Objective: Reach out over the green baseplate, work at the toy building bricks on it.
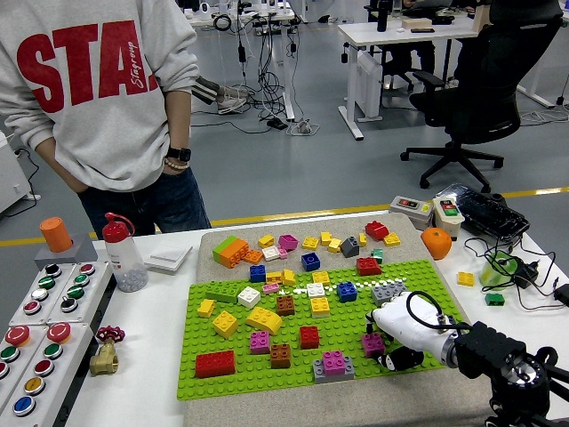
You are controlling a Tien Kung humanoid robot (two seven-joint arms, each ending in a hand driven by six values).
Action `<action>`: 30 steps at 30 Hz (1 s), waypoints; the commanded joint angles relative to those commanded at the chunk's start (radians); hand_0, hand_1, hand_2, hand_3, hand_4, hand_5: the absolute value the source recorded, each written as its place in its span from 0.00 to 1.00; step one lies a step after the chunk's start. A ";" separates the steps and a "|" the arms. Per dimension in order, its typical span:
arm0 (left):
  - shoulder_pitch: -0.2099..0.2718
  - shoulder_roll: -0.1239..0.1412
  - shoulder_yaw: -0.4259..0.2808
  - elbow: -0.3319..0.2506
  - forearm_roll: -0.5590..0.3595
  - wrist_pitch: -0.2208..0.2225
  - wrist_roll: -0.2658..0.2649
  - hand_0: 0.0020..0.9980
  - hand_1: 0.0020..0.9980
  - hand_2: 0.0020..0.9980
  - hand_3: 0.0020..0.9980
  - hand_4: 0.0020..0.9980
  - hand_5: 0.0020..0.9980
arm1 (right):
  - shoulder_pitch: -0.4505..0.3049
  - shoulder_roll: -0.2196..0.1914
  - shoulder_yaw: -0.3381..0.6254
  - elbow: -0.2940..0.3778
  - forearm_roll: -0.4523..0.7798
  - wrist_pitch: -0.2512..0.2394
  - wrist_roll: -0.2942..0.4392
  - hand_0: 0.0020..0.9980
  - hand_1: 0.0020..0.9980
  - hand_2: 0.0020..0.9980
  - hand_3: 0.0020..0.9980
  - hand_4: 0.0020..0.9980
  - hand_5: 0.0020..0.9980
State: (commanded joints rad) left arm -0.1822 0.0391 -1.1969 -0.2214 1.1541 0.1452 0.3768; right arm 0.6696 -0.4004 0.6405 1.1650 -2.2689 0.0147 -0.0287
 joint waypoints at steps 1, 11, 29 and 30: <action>0.000 0.000 0.000 0.000 0.000 0.000 0.000 0.66 0.61 0.62 0.45 0.36 1.00 | 0.000 0.000 0.000 0.000 0.000 -0.001 0.000 0.68 0.40 0.41 0.59 0.69 0.41; -0.001 0.000 -0.001 0.000 0.000 0.001 0.000 0.66 0.61 0.62 0.45 0.36 1.00 | -0.001 -0.001 0.003 0.003 0.000 -0.030 -0.001 0.68 0.39 0.41 0.55 0.66 0.41; -0.004 0.000 0.000 0.000 -0.001 0.002 0.000 0.66 0.61 0.62 0.45 0.36 1.00 | -0.006 -0.016 0.026 0.090 0.000 -0.089 0.011 0.96 0.86 0.89 0.55 0.63 0.40; -0.005 0.000 0.000 0.000 -0.002 0.002 0.000 0.66 0.61 0.62 0.45 0.36 1.00 | -0.006 -0.016 0.026 0.093 0.001 -0.089 0.012 0.96 0.86 0.89 0.55 0.63 0.40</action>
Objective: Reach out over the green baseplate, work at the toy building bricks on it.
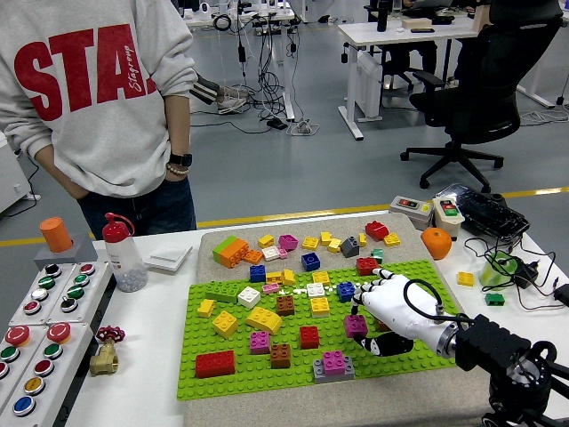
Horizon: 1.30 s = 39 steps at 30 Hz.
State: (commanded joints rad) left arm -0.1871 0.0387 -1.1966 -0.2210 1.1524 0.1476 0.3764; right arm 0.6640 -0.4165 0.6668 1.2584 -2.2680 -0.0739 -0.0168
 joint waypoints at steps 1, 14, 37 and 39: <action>-0.001 0.000 0.001 0.000 -0.001 0.000 -0.001 0.66 0.61 0.62 0.45 0.36 1.00 | 0.000 -0.001 0.000 0.005 0.002 0.000 0.001 0.96 0.86 0.89 0.55 0.63 0.40; -0.004 0.001 0.002 0.001 -0.004 0.001 -0.001 0.66 0.61 0.62 0.44 0.36 1.00 | -0.003 0.018 -0.004 0.102 0.085 0.020 -0.033 1.00 0.91 0.92 0.55 0.59 0.38; -0.007 0.002 0.001 0.001 -0.004 0.002 -0.003 0.66 0.61 0.62 0.44 0.36 1.00 | -0.022 -0.002 -0.053 0.160 0.011 0.066 -0.120 1.00 0.91 0.91 0.55 0.58 0.38; -0.008 0.002 0.002 0.002 -0.006 0.002 -0.004 0.66 0.61 0.62 0.44 0.36 1.00 | -0.023 -0.003 -0.054 0.158 0.009 0.066 -0.121 1.00 0.90 0.91 0.55 0.58 0.38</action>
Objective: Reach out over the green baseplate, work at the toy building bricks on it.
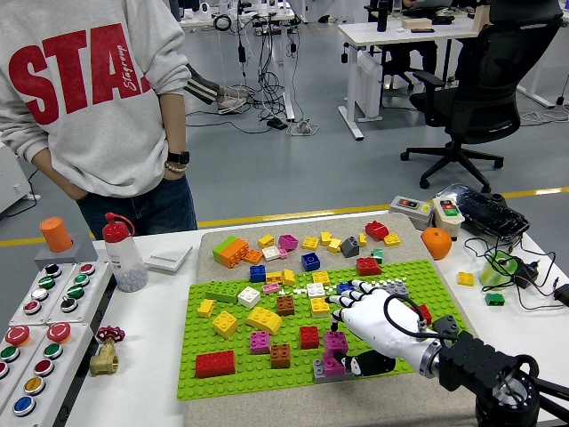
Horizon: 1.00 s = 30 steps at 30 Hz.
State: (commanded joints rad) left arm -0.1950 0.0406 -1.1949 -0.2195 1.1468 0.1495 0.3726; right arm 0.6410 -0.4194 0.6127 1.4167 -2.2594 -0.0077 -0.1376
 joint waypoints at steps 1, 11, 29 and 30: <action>0.000 0.000 0.001 0.000 -0.001 0.000 -0.001 0.66 0.61 0.62 0.44 0.36 1.00 | 0.000 0.000 -0.001 0.000 -0.001 0.000 0.000 1.00 0.90 0.91 0.55 0.58 0.38; 0.000 -0.002 0.003 -0.001 -0.002 -0.002 0.002 0.66 0.61 0.62 0.44 0.36 1.00 | -0.005 0.003 -0.025 -0.001 -0.004 -0.006 -0.001 1.00 0.90 0.91 0.55 0.58 0.39; 0.011 -0.005 0.001 -0.003 0.009 -0.005 0.008 0.66 0.62 0.62 0.44 0.36 1.00 | -0.005 0.016 -0.053 -0.029 -0.010 -0.040 0.001 1.00 0.90 0.91 0.56 0.58 0.39; 0.012 -0.005 0.000 -0.003 0.010 -0.006 0.009 0.66 0.62 0.62 0.44 0.36 1.00 | -0.004 0.017 -0.053 -0.030 -0.010 -0.042 0.001 1.00 0.90 0.91 0.56 0.58 0.39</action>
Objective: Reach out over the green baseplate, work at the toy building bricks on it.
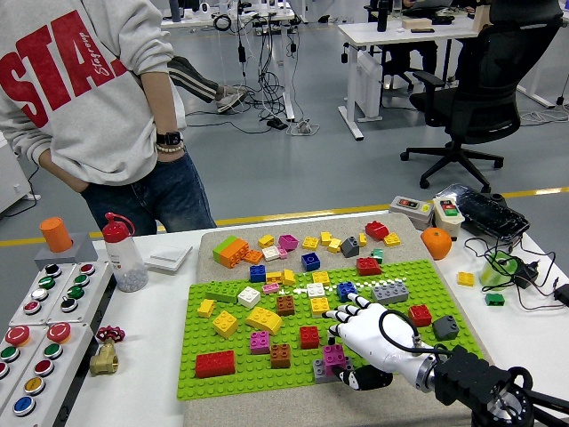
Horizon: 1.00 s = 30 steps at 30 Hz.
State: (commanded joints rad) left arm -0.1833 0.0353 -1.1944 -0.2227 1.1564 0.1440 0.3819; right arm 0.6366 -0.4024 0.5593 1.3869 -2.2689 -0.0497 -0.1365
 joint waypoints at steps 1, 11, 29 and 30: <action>0.000 0.000 0.000 0.000 0.001 0.000 0.001 0.66 0.62 0.62 0.44 0.36 1.00 | 0.001 0.001 0.000 -0.001 0.000 -0.001 0.000 1.00 0.90 0.91 0.56 0.58 0.39; 0.001 0.001 -0.001 0.001 0.001 0.000 -0.002 0.66 0.62 0.62 0.45 0.36 1.00 | 0.009 0.002 0.000 -0.018 0.000 0.005 0.007 1.00 0.90 0.91 0.56 0.58 0.39; 0.001 0.002 -0.001 0.001 0.001 0.000 -0.003 0.66 0.61 0.62 0.45 0.36 1.00 | 0.006 -0.002 0.007 -0.035 0.015 0.028 0.016 1.00 0.90 0.91 0.58 0.58 0.40; 0.001 0.002 -0.001 0.001 0.001 0.000 -0.003 0.66 0.61 0.62 0.45 0.36 1.00 | 0.006 -0.002 0.007 -0.036 0.016 0.030 0.017 1.00 0.90 0.91 0.58 0.58 0.40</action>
State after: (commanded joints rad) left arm -0.1822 0.0370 -1.1951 -0.2216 1.1573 0.1435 0.3790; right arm 0.6430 -0.4041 0.5666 1.3514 -2.2525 -0.0198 -0.1198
